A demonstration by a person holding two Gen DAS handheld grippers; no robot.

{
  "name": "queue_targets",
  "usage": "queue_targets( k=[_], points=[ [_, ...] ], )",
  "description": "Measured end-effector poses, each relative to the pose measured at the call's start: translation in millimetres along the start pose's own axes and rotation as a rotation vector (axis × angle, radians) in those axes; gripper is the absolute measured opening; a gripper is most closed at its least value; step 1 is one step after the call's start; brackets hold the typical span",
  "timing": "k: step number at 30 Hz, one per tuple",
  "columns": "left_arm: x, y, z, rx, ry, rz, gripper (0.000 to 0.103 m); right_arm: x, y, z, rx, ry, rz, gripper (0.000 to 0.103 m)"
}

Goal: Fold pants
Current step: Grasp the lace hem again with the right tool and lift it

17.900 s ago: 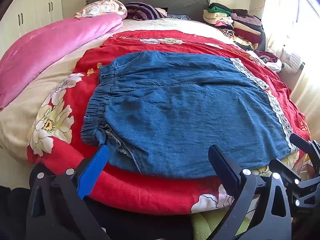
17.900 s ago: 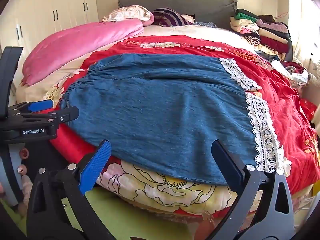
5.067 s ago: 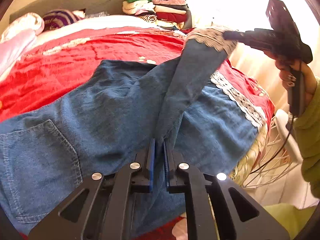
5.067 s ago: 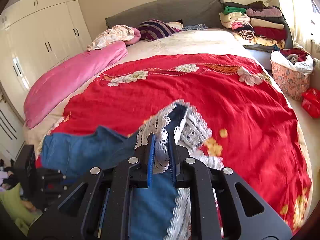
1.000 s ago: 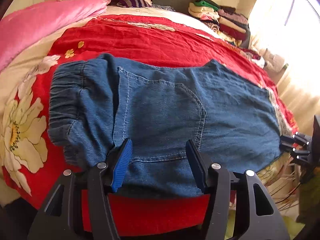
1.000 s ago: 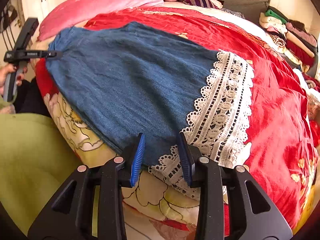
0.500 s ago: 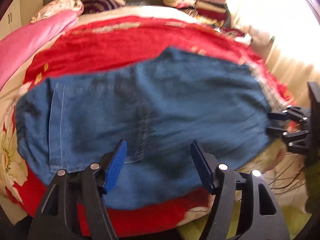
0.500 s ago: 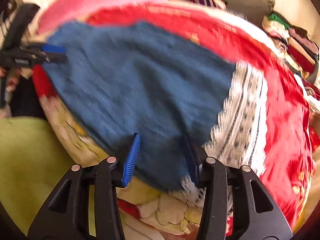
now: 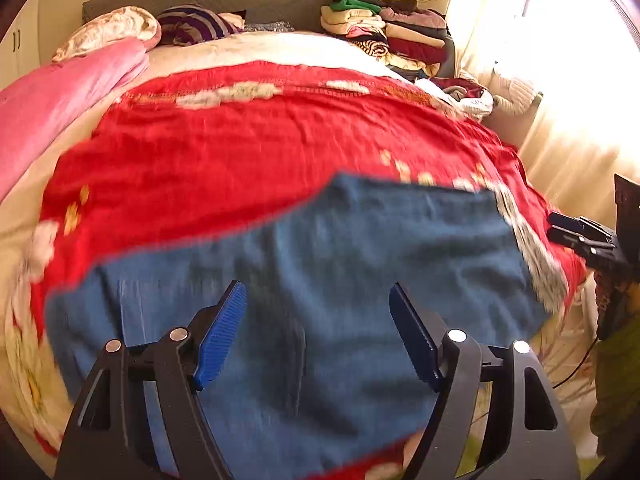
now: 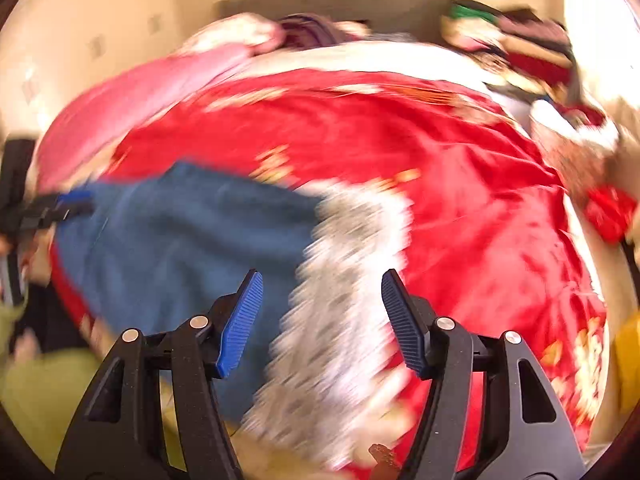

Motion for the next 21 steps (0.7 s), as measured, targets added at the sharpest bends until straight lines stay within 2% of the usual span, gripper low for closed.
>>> queue_targets(
  k=[2, 5, 7, 10, 14, 16, 18, 20, 21],
  points=[
    [-19, 13, 0, 0.01, -0.007, -0.011, 0.073, -13, 11, 24, 0.008, 0.061, -0.01, 0.055],
    [-45, 37, 2, 0.024, -0.015, -0.039, 0.073, -29, 36, 49, -0.041, 0.135, -0.032, 0.054],
    [-59, 56, 4, 0.035, -0.012, -0.066, 0.073, -35, 53, 61, -0.105, 0.166, -0.046, 0.047],
    [-72, 83, 3, 0.066, -0.029, -0.099, 0.073, -38, 75, 64, -0.155, 0.174, -0.082, 0.043],
    [-75, 118, -7, 0.096, -0.085, -0.151, 0.073, -30, 102, 55, -0.184, 0.146, -0.151, 0.039],
    [-72, 132, -12, 0.129, -0.126, -0.171, 0.073, -24, 105, 52, -0.188, 0.141, -0.142, 0.037],
    [-68, 136, -13, 0.14, -0.132, -0.158, 0.072, -21, 103, 52, -0.206, 0.145, -0.124, 0.029],
    [-67, 134, -8, 0.161, -0.122, -0.15, 0.052, -20, 100, 48, -0.211, 0.121, -0.102, 0.023],
    [-66, 133, -4, 0.197, -0.125, -0.154, 0.028, -20, 97, 45, -0.211, 0.102, -0.09, 0.02]
  ],
)
Point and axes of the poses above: each gripper's, at about its wrist camera, not at the fingertips, and y roughly the way its jaws point, z to its right, x to its underside, the point moved 1 cm from there along y, roughly the way its jaws point, and after that the axes turned 5 degrees about -y, right-handed, at the moved point
